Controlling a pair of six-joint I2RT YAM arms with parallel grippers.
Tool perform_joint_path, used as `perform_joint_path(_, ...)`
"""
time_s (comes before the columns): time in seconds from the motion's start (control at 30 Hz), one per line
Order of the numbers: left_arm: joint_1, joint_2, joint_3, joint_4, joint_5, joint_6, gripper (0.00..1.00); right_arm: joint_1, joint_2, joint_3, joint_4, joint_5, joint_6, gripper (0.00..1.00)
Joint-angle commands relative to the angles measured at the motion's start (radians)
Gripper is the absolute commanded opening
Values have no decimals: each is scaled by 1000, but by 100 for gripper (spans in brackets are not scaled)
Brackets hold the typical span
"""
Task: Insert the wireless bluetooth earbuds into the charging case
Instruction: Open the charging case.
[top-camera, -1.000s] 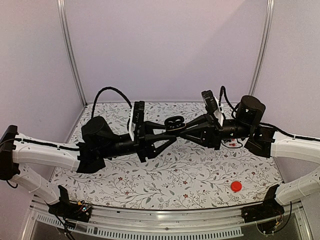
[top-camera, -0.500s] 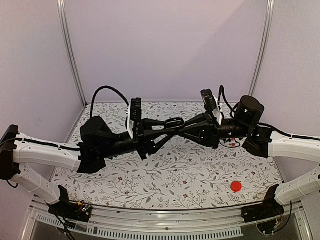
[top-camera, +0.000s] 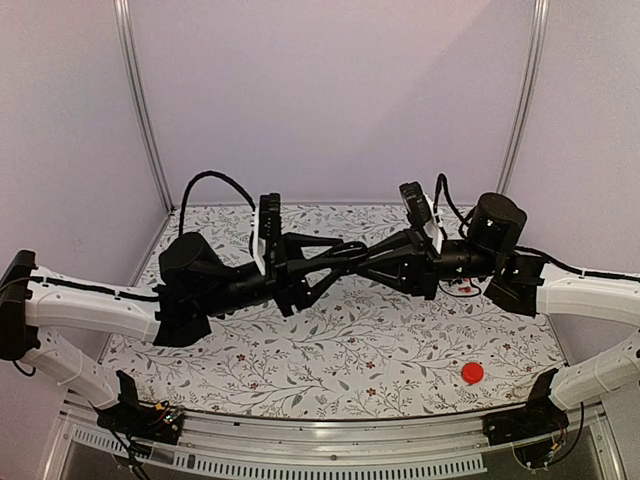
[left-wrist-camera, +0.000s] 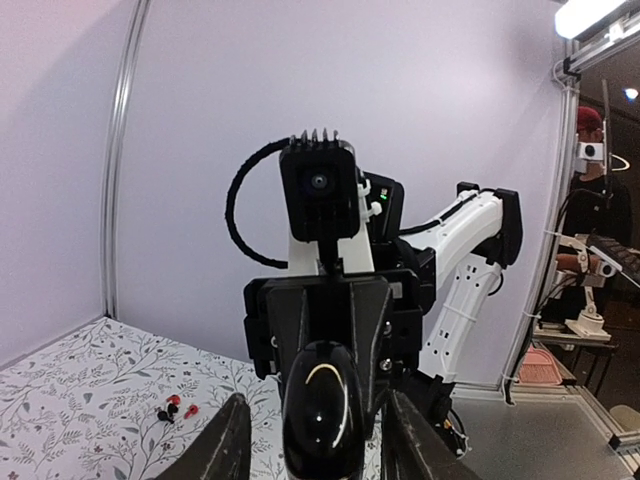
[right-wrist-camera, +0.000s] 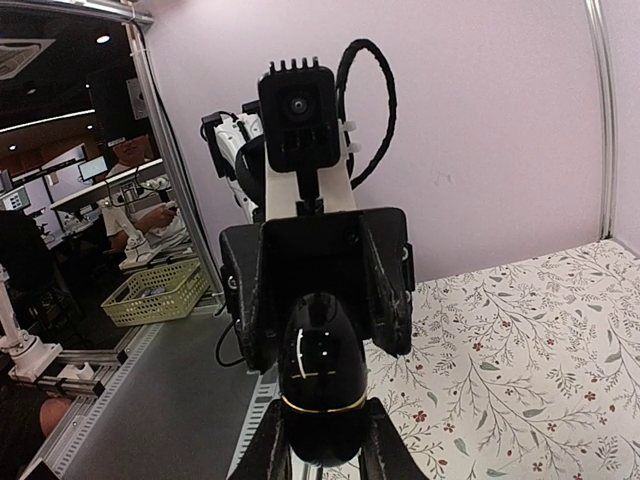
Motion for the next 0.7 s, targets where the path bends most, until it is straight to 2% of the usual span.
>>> perform_joint_path(0.0,-2,-44,-2,-22,-53,-14,45,-4,-23,0,-61,0,-65,6)
perform_joint_path(0.27,7,-38,36,-115,-91,-40,44,-3,-33,11,-102,-15,-110,3)
perform_joint_path(0.4,9,-39,39,-136,-34,-4,47,-3,-26,23,-118,-18,-115,2)
perform_joint_path(0.67,9,-47,56,-203,-37,22,48,-4,-23,26,-121,-26,-115,1)
